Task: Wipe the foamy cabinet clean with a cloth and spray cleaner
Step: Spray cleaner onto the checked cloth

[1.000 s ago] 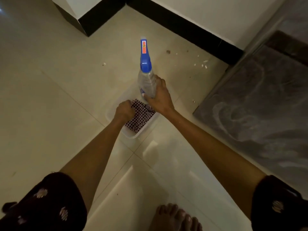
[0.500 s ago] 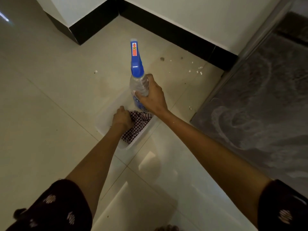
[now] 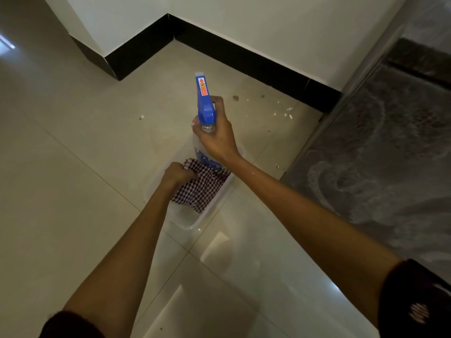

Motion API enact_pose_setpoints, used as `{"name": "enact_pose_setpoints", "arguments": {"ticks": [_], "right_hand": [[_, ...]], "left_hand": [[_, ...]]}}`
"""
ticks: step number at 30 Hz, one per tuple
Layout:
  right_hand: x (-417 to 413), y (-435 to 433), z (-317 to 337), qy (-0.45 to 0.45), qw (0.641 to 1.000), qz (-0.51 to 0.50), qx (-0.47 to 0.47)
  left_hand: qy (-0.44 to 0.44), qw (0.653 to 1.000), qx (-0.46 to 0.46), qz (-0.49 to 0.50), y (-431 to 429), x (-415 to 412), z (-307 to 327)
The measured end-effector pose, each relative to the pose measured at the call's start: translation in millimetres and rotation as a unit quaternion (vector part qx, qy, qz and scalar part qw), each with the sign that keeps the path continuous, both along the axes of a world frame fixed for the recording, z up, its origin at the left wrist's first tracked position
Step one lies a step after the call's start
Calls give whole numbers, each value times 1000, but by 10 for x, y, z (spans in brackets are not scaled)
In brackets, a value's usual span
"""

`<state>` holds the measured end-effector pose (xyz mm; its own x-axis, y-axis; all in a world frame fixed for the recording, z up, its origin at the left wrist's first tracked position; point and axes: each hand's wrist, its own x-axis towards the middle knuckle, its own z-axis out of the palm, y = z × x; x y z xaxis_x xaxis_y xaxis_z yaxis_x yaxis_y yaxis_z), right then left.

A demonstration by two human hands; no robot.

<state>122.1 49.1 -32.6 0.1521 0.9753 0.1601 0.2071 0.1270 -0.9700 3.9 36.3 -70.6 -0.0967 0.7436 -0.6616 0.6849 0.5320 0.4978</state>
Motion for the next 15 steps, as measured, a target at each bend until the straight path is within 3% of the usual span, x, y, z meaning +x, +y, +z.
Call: {"name": "enact_pose_setpoints", "arguments": {"ticks": [5,9,15], "right_hand": [[24,-50,314,-7,996,59,65],[102,-95,905,-25,989,87,116],[220,-371,1760,-128,960,92,231]], "left_hand": [[-72,996,-13,60,-67,9,348],[-205,966,-61,144,-157,-2,649],[-288,944,-38,155,-222,76,1084]]}}
